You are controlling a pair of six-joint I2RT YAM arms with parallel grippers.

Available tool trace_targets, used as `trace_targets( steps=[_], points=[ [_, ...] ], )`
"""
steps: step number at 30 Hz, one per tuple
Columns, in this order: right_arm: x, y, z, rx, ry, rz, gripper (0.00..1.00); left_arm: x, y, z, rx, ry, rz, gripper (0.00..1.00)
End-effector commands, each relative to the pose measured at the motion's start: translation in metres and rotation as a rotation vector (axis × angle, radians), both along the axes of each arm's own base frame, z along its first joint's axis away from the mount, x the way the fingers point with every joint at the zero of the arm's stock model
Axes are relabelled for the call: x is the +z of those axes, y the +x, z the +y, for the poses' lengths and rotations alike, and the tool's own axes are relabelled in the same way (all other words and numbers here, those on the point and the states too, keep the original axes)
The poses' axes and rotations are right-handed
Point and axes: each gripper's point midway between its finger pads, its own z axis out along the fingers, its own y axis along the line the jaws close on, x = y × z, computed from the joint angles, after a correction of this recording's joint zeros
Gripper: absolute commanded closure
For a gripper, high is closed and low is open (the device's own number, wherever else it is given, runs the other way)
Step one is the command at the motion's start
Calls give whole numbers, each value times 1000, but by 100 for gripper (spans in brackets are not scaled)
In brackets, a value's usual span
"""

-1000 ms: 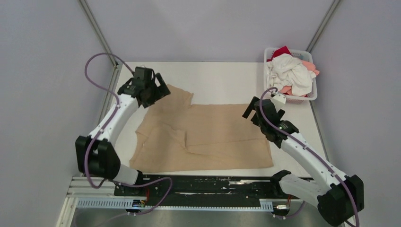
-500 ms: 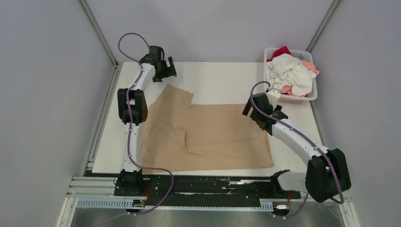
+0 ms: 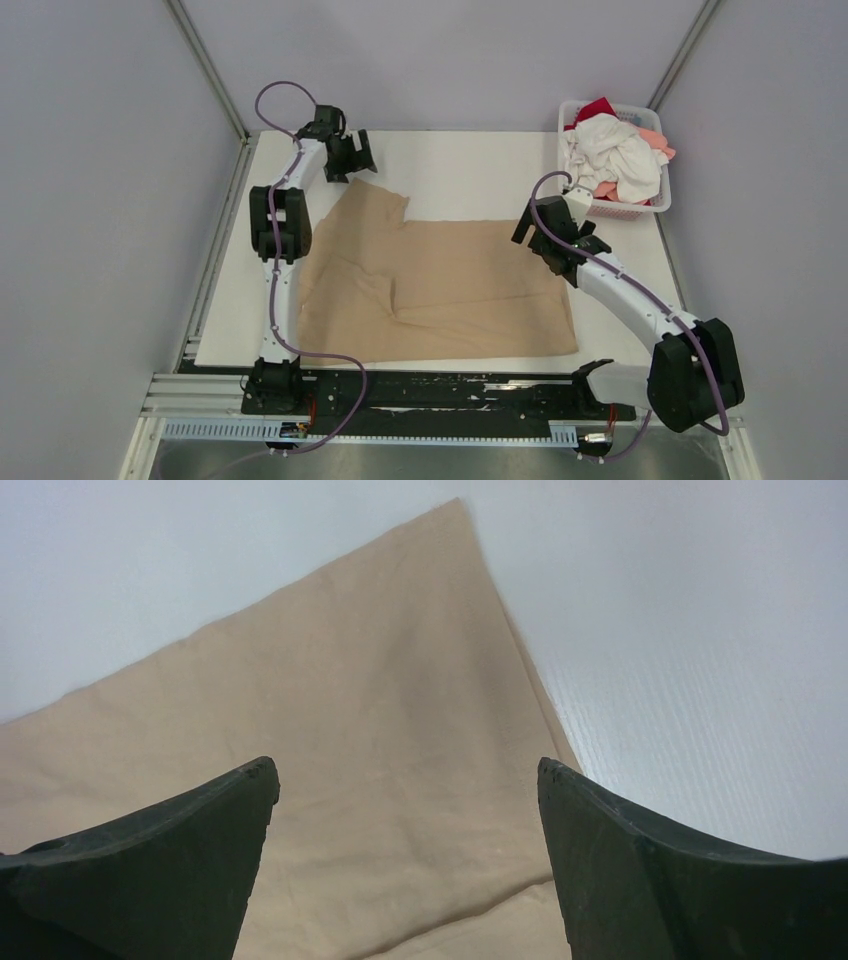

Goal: Fold and stack the t-shirts
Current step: Grab the side of the flattened tshirt furthest away from the robot with both arms

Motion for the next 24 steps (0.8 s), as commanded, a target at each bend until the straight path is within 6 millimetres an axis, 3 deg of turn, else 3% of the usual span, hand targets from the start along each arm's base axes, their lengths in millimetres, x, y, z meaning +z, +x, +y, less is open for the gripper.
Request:
trace_targets(
  steps=[1,5,8,16,19,24],
  points=[
    [15,5,-1,3,13,-65,0,-7,-29,-30,-129,-11,67,0],
    [13,3,-2,3,11,-61,0,-12,-38,-39,-165,59,81,4],
    [11,2,-3,4,7,-57,0,-21,-47,-34,-153,160,127,9],
    [7,-1,-7,0,-8,-49,0,-43,-60,-22,-90,253,222,52],
    [6,1,-8,-1,-15,-44,0,-45,-61,-20,-79,262,227,61],
    [10,29,-16,-59,-39,-45,0,-36,-51,-18,-69,273,181,78]
  ],
)
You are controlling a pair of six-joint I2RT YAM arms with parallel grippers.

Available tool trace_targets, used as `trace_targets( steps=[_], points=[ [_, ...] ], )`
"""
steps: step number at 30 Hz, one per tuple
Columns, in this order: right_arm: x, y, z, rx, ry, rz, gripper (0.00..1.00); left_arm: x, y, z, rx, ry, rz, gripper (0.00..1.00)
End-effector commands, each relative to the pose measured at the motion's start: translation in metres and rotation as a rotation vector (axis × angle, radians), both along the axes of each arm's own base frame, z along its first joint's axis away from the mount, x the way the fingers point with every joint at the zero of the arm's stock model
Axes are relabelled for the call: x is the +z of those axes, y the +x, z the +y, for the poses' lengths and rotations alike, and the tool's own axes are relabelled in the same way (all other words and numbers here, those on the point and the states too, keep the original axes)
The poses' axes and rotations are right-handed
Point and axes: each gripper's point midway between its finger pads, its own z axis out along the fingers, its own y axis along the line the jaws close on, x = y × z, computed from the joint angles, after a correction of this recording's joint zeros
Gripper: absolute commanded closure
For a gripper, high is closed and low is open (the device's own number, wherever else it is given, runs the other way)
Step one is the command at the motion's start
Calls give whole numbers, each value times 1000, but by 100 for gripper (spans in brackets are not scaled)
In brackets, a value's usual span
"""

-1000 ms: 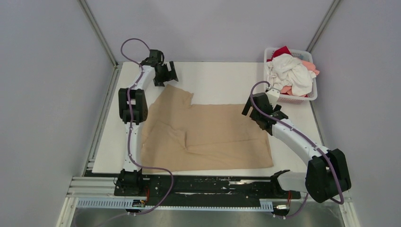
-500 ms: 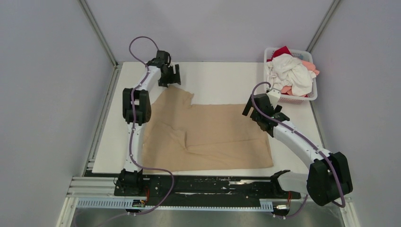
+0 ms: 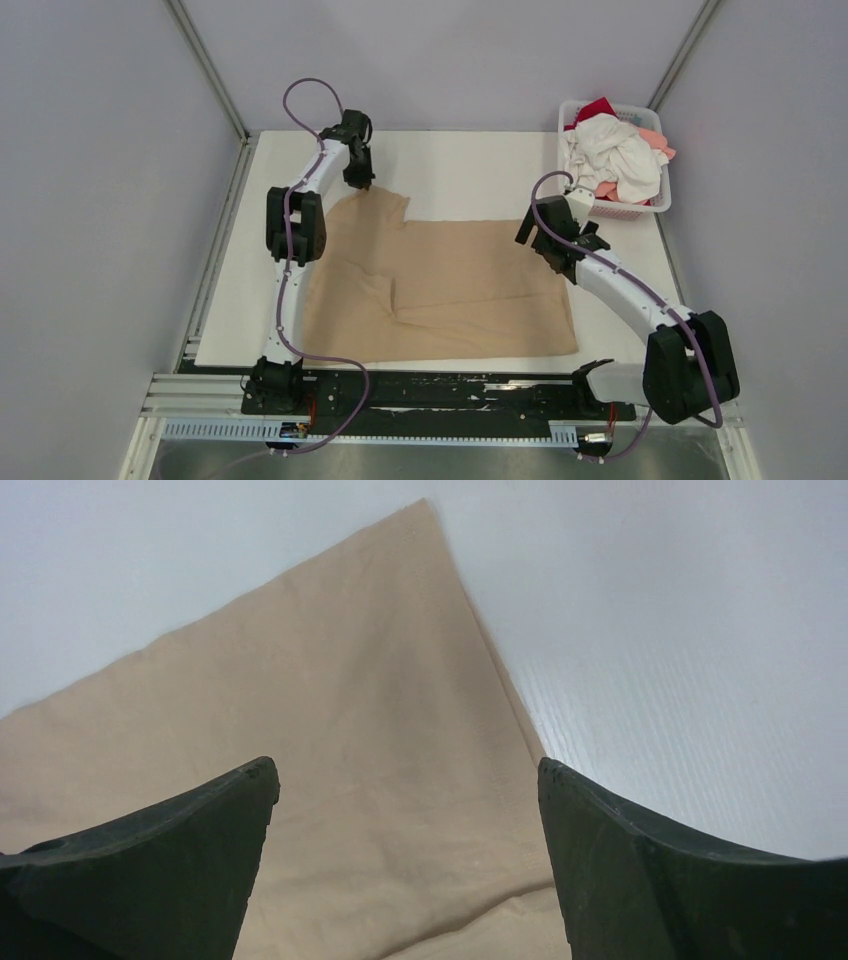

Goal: Fold and stack the t-shirts
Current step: Grab the side of the flattened tshirt furthest away from the robot with both arms

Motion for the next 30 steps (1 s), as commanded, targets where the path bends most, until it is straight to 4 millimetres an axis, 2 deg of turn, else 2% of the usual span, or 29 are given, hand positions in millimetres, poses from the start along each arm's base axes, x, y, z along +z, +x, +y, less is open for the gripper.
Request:
trace_targets(
  steps=[1,4,10,13,15,17,21,24,26,30],
  points=[
    [10,40,-10,-62,-39,-31,0,-14,-16,-5,-8,4,76,80],
    [6,73,-16,-116,-106,-17,2,-2,-9,-10,-27,-17,33,99],
    [-25,137,-22,-197,-216,37,9,18,-3,-17,-85,-50,-34,100],
    [-40,157,-24,-217,-261,81,10,27,-1,-17,-92,-52,-67,100],
    [-48,163,-26,-220,-290,105,10,33,-2,-16,-92,-46,-80,100],
    [-57,162,-26,-215,-293,133,11,40,-3,-15,-91,-44,-95,100],
    [-72,145,-28,-212,-296,193,14,51,-5,-14,-88,-48,-120,100],
    [-77,130,-30,-207,-289,229,17,57,-9,-13,-88,-51,-127,100],
    [-80,120,-31,-210,-280,254,23,60,-11,-13,-88,-54,-132,100],
    [-79,97,-42,-252,-308,286,27,64,-16,-12,-87,-60,-139,100]
  ],
)
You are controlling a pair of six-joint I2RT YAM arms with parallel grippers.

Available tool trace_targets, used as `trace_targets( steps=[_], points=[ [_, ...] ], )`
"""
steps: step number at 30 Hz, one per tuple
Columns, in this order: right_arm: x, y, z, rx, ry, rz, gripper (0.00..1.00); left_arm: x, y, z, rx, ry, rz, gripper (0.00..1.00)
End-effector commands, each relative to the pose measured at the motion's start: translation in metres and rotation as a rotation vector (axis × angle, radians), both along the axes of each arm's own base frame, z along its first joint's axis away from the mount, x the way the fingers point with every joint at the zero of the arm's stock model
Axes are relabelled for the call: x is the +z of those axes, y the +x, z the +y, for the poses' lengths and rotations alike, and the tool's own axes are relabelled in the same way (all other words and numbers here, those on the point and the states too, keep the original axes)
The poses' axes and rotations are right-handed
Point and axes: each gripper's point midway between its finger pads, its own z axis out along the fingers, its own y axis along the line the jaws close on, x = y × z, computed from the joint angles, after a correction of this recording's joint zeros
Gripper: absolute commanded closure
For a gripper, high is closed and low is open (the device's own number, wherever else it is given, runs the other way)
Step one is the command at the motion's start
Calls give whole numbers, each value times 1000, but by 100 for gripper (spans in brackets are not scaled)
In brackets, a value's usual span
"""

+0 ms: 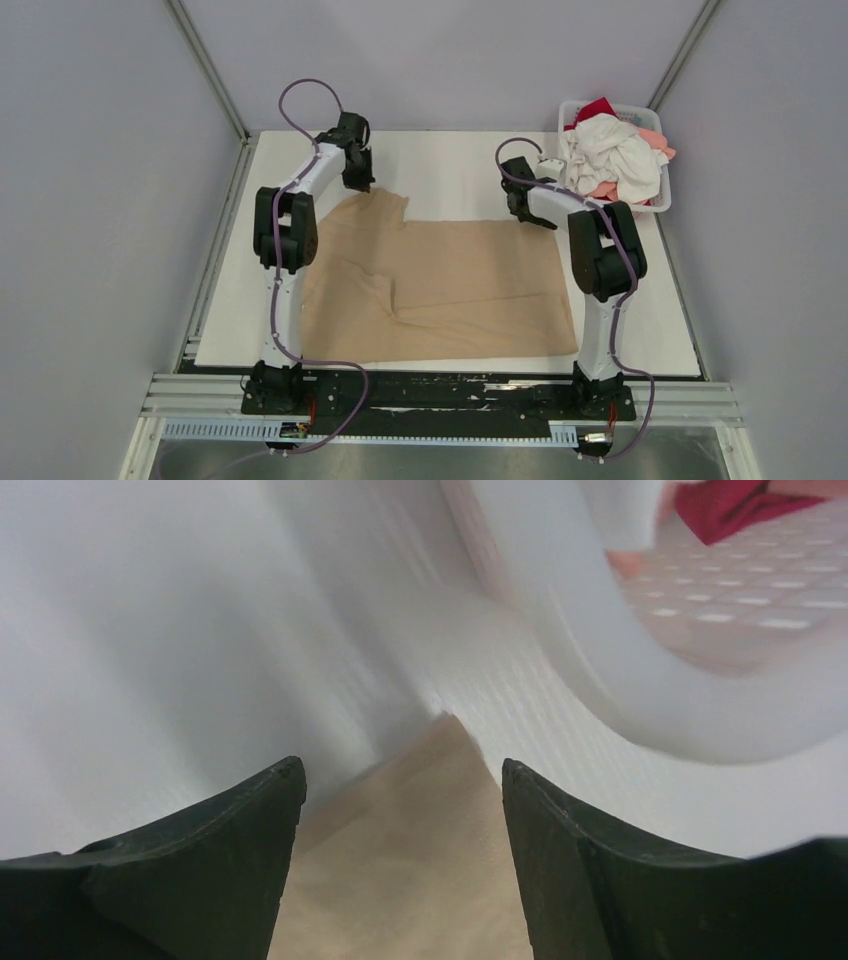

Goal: Fold and stack the t-shirts
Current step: Grab the side of the flattened tshirt furthest away from the robot with both arms

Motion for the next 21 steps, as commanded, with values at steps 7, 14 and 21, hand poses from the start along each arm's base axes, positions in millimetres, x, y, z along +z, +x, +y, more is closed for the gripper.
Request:
trace_targets(
  steps=[7,14,21],
  points=[
    [7,-50,-23,-91,-40,59,47,54,0,-4,-23,-30,-122,100],
    [2,-30,-14,-97,-14,37,83,62,-3,-7,-37,-47,-138,100],
    [19,-26,-6,-70,40,-3,100,72,-14,-5,-39,-55,-162,100]
  ],
)
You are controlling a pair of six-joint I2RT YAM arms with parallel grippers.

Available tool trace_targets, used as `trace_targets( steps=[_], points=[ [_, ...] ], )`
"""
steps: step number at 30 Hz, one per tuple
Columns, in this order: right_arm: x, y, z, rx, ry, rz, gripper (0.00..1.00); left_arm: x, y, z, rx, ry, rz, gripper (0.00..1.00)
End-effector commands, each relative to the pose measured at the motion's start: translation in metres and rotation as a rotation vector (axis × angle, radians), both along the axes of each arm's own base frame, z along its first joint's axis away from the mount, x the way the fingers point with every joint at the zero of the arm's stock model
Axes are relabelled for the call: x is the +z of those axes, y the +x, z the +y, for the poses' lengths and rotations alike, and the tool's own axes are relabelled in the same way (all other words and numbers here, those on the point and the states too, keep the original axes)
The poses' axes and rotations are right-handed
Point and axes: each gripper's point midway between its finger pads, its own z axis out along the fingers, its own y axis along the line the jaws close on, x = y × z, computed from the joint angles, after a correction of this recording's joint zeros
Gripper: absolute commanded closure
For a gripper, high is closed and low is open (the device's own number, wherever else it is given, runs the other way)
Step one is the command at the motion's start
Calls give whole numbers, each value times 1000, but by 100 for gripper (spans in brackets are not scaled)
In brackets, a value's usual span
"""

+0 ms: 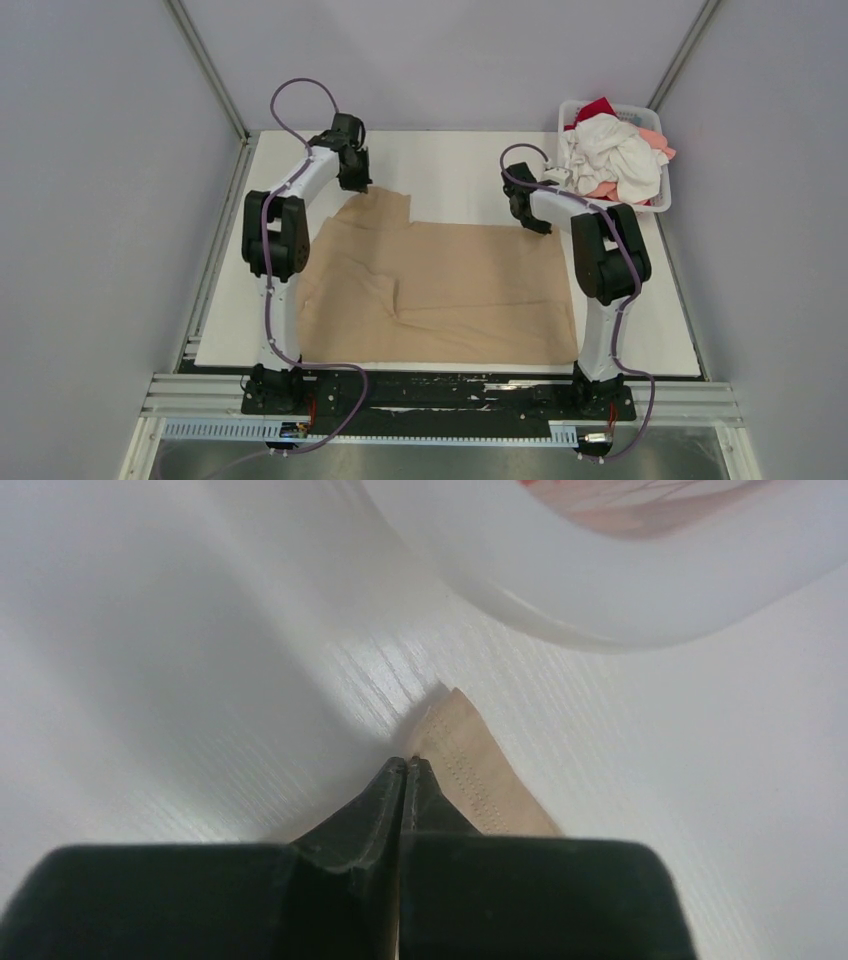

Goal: Fold and stack the t-shirts
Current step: Grab the side of the flattened tshirt furthest away from the robot with both arms, then fold the other side of the tshirt into a rectangle

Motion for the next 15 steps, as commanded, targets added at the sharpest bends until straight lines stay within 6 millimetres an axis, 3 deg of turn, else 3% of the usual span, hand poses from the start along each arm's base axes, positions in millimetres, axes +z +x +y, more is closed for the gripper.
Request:
trace_targets(
  steps=[1,6,13,14,15],
  points=[
    [28,9,7,15,53,-78,100,51,-7,-7,-42,-48,-121,100],
    [45,-10,18,94,105,-114,100,68,-30,-14,-71,-100,-176,100],
    [60,-56,23,163,126,-137,100,75,-93,-10,-27,-117,-198,100],
    [62,-62,24,174,129,-141,100,86,-100,-11,-23,-118,-228,100],
    [64,-68,25,184,131,-144,100,73,-113,-8,-8,-114,-198,100]
  ],
)
